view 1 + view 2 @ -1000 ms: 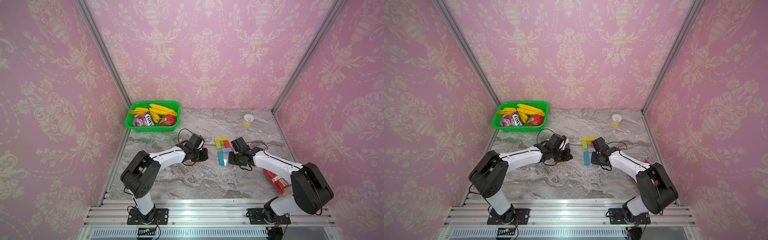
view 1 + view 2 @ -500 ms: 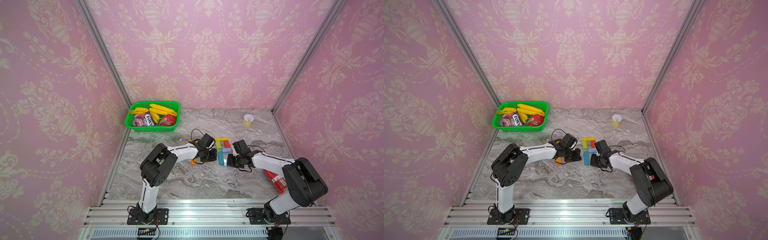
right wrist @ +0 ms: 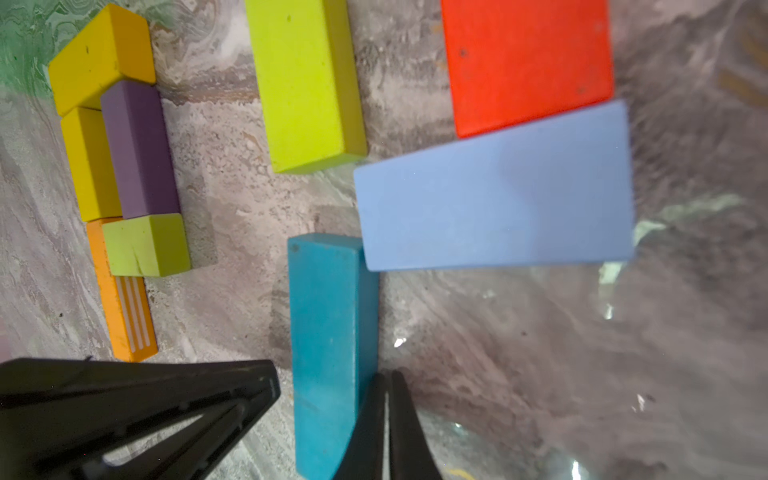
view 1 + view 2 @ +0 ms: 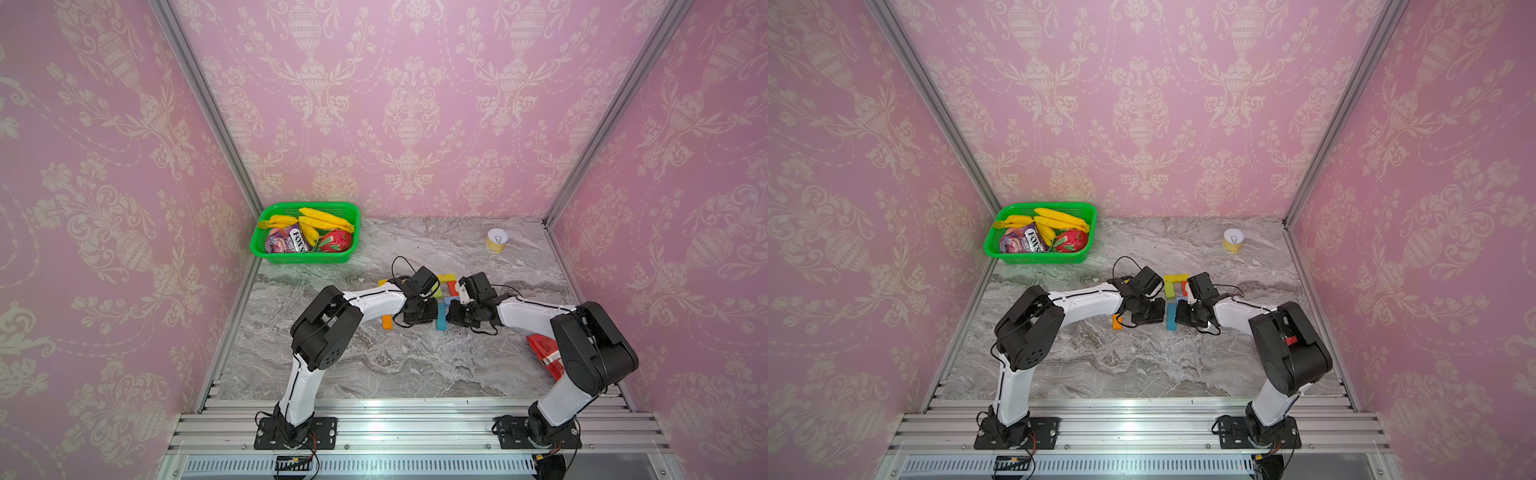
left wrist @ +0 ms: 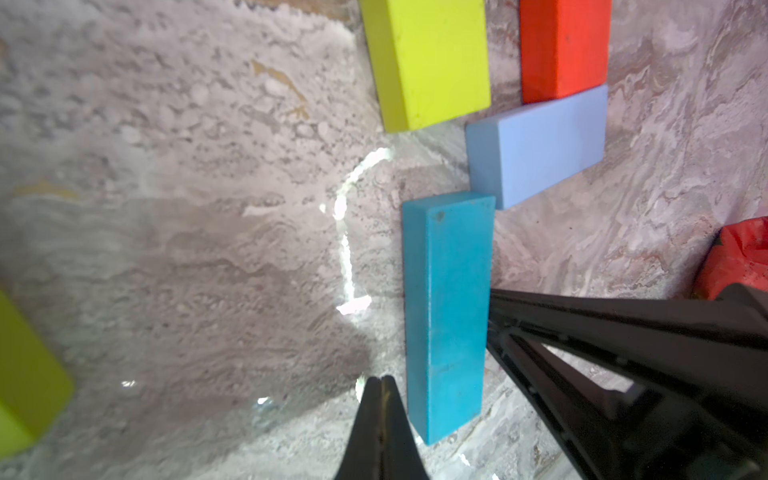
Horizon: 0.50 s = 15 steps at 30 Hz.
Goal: Assemble the letter p with building blocks
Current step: Assemble the building block at the center of the board.
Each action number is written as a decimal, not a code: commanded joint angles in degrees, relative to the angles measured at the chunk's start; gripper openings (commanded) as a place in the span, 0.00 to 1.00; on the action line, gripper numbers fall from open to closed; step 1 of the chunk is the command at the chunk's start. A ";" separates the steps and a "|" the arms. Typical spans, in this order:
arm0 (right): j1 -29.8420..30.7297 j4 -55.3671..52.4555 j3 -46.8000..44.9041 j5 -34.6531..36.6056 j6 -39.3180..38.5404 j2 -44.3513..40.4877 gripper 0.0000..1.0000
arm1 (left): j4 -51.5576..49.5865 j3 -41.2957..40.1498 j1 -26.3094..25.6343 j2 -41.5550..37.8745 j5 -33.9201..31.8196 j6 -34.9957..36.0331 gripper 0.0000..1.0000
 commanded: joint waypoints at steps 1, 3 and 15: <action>-0.35 -3.91 -0.20 1.38 -1.04 2.06 0.09 | -2.32 2.20 -0.09 2.59 1.02 1.04 0.00; -0.45 -4.10 -0.03 1.57 -0.89 2.16 0.09 | -2.17 2.69 -0.09 3.27 2.14 1.34 0.00; -0.66 -4.92 1.82 2.01 -0.70 2.87 0.09 | -2.68 4.24 -0.07 4.51 3.08 2.17 0.00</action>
